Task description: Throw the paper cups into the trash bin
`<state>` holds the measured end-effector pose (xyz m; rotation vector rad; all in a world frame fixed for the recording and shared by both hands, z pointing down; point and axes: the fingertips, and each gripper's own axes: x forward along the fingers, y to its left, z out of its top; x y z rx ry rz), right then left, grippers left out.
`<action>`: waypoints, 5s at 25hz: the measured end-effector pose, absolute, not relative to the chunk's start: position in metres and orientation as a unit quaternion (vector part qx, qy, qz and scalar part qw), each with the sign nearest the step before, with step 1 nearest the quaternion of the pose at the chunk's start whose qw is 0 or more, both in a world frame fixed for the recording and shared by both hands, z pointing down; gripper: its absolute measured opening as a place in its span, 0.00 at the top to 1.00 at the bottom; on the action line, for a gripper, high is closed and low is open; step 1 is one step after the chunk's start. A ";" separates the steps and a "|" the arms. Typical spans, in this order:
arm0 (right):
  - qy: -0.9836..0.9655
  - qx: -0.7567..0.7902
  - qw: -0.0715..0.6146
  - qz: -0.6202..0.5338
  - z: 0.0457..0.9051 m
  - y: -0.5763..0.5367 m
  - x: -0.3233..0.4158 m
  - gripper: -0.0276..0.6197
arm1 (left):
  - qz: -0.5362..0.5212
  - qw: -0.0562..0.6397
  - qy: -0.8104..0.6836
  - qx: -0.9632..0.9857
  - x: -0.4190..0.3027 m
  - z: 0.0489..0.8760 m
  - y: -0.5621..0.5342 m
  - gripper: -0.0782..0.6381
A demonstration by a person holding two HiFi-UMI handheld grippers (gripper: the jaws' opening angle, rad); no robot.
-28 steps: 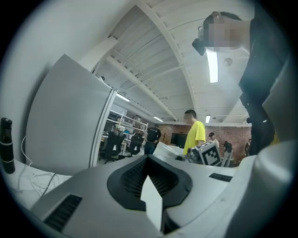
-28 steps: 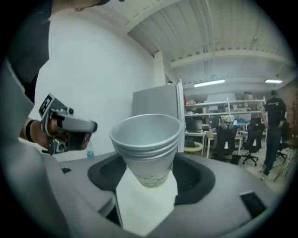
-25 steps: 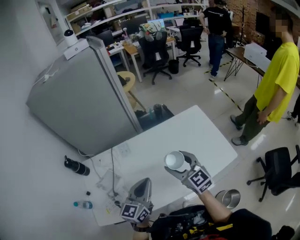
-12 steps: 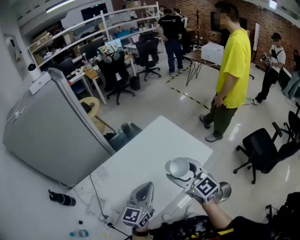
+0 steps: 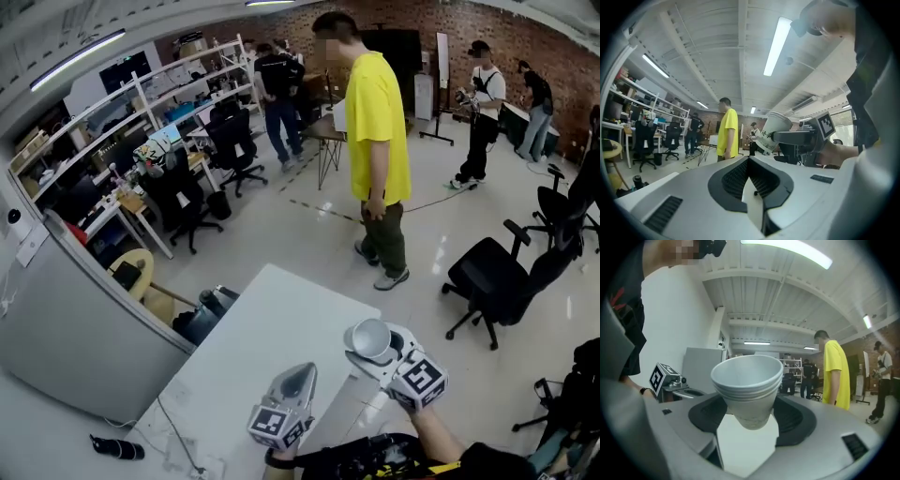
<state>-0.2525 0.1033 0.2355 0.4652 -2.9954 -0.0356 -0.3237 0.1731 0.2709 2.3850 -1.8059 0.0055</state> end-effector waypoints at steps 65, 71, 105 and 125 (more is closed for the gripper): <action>-0.882 0.467 0.050 0.027 0.245 -0.110 0.035 0.46 | 0.003 0.066 -0.302 0.951 -0.037 0.265 -0.122 0.87; -0.881 0.471 0.042 0.029 0.245 -0.110 0.038 0.46 | 0.002 0.059 -0.301 0.952 -0.034 0.270 -0.125 0.87; -0.879 0.468 0.055 0.078 0.277 -0.116 0.044 0.46 | 0.029 0.101 -0.307 0.946 -0.037 0.291 -0.131 0.87; -0.863 0.450 0.079 0.214 0.385 -0.101 0.062 0.46 | 0.042 0.183 -0.226 0.956 0.010 0.360 -0.103 0.87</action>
